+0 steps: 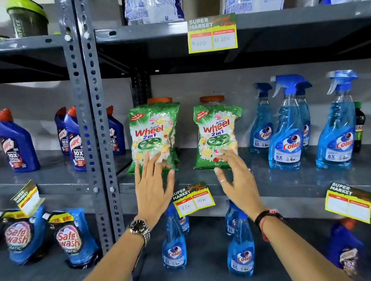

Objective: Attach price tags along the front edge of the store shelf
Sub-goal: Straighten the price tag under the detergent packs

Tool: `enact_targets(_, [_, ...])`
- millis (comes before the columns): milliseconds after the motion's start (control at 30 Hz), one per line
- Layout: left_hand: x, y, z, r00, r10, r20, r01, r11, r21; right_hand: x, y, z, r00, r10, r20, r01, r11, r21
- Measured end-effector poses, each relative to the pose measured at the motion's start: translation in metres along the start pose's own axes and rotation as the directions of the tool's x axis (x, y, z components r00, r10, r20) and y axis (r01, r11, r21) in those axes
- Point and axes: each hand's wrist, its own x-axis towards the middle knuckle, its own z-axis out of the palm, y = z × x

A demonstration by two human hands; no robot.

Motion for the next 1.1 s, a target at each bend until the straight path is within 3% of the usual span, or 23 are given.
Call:
enact_targets(167, [-0.037, -0.013, 0.006, 0.999, -0.036, 0.0, 0.036, 0.999, 0.02, -0.017, -0.005, 0.019, 0.992, 0.019, 0.128, -0.022, 1.0, 0.018])
enact_targets(500, [-0.037, -0.022, 0.006, 0.996, 0.038, 0.084, -0.044, 0.997, 0.068, -0.021, -0.009, 0.028, 0.995, 0.071, 0.065, -0.07, 0.997, -0.011])
enact_targets(800, [-0.035, -0.02, 0.002, 0.99, 0.002, 0.14, -0.004, 1.0, 0.008, -0.016, -0.013, 0.024, 0.972, 0.063, 0.226, -0.029, 0.988, -0.152])
enact_targets(1100, [-0.033, -0.019, 0.001, 0.988, 0.007, 0.155, -0.004, 1.0, -0.018, -0.014, -0.016, 0.024, 0.967, 0.032, 0.254, 0.019, 0.98, -0.199])
